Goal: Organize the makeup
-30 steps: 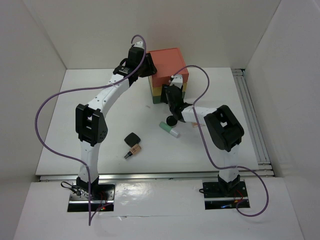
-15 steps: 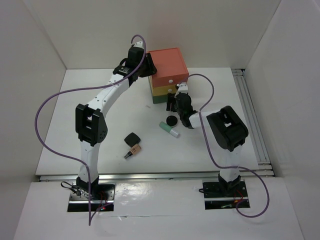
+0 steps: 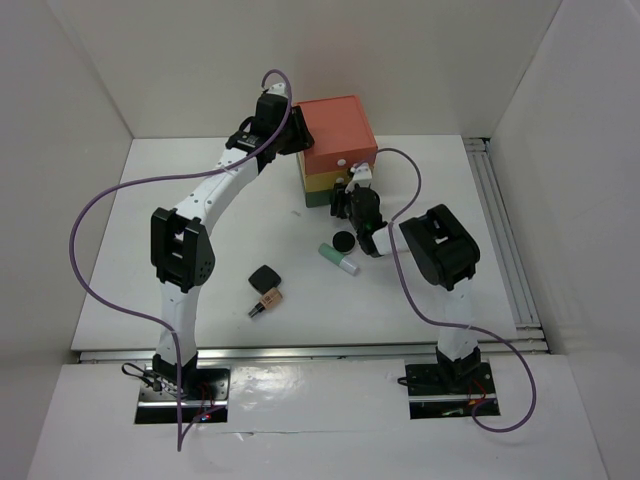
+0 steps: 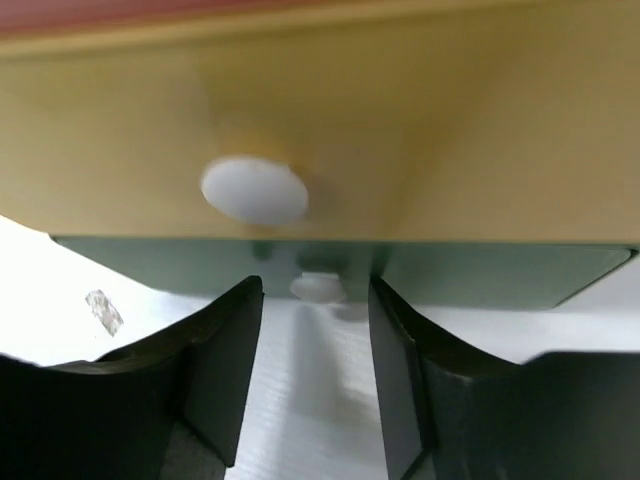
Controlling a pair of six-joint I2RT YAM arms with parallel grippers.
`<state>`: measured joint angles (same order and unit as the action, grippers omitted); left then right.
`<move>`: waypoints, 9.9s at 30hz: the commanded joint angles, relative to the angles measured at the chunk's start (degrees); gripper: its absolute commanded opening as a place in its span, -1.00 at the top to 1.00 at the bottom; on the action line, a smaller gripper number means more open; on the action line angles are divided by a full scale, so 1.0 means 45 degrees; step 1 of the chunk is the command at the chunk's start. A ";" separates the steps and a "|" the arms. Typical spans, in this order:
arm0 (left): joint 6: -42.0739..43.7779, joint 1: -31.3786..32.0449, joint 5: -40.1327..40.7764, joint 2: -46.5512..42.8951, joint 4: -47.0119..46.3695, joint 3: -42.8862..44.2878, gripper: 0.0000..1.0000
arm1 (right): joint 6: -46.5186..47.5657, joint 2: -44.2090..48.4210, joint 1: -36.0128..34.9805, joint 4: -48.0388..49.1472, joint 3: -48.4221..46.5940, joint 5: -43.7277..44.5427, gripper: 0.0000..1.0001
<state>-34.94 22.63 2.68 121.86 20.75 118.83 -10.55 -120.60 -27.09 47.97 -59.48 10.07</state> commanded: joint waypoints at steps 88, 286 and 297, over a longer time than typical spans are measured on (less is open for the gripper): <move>-0.2451 0.0887 0.1397 -1.5948 0.4080 -1.6464 -1.00 | 0.4219 0.5353 -0.4448 -0.7340 0.3491 -0.2648 0.18; 0.0616 0.1474 0.2178 -0.6905 -0.1075 -1.5702 -0.75 | 0.0547 1.1700 0.0374 -1.2104 0.0717 0.0086 -0.99; 0.1649 0.2391 0.2003 -0.7548 -0.0784 -1.3557 0.05 | -0.0701 1.2735 0.1058 -1.2591 0.1519 0.1589 -0.99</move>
<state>-30.35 32.29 12.53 91.09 18.65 52.38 -10.52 -66.48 -23.55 -6.61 -53.56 12.69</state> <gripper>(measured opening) 0.827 0.994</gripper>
